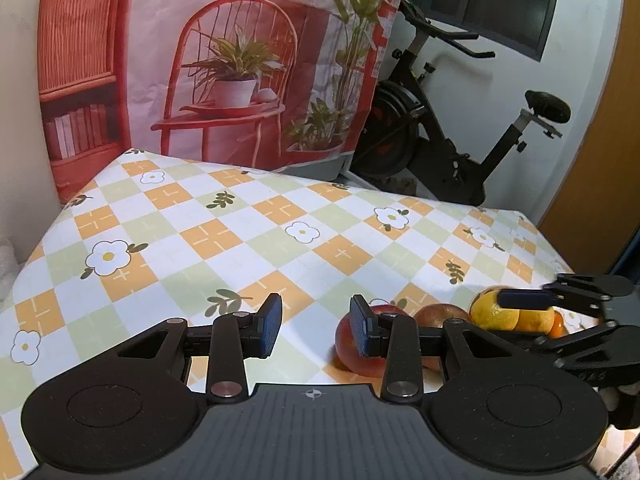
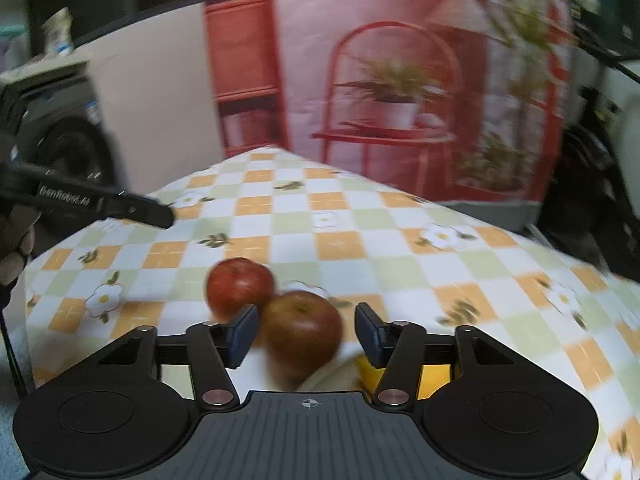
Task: Organize fruits
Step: 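Move both tools to a red apple beside the plate, then close the left tool on the red apple while the right tool clamps it too, then lift the red apple over the plate with both tools, then lower the red apple onto the plate and open both tools, then move the right tool to the second red apple while the left tool withdraws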
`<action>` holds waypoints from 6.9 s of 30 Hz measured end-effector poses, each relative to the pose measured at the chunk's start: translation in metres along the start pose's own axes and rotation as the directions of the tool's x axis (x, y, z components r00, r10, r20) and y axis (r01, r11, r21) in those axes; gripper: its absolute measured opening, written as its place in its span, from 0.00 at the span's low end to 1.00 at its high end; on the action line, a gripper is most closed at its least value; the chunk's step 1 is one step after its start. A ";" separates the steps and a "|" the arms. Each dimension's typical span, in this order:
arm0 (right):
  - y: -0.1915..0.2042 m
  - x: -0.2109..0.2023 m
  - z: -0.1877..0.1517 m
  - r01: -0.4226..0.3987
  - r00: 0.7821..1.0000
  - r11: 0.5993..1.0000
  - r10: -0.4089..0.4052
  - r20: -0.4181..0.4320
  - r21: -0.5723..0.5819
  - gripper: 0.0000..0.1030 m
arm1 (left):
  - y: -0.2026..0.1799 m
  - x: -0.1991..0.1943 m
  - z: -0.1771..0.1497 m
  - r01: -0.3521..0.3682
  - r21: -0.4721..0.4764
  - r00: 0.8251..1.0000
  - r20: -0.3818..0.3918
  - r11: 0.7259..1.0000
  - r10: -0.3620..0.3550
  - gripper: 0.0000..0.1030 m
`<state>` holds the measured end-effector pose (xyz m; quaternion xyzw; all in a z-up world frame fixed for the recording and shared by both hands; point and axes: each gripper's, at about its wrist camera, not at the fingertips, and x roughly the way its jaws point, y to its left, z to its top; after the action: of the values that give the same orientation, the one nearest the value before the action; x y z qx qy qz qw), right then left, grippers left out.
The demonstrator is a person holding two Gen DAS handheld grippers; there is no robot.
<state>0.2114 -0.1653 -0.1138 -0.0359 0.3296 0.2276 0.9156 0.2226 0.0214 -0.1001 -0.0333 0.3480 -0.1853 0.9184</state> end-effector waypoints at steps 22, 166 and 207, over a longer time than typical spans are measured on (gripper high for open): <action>0.040 0.091 0.027 -0.181 0.973 0.954 0.139 -0.183 -0.237 0.58 | 0.017 0.060 -0.007 0.209 -0.162 0.971 -0.086 0.964 -0.225 0.38; -0.011 -0.045 -0.022 0.060 0.998 0.998 -0.059 0.026 -0.009 0.66 | -0.066 0.040 0.007 0.078 0.105 0.996 -0.049 0.991 -0.073 0.48; 0.011 0.044 0.006 0.038 0.978 0.992 -0.062 -0.201 -0.122 0.64 | -0.015 0.037 -0.002 -0.154 0.032 0.988 0.033 0.988 0.153 0.84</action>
<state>0.2403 -0.1369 -0.1354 -0.1212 0.4071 0.2184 0.8786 0.2427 -0.0057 -0.1219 0.0068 0.3323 -0.1194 0.9356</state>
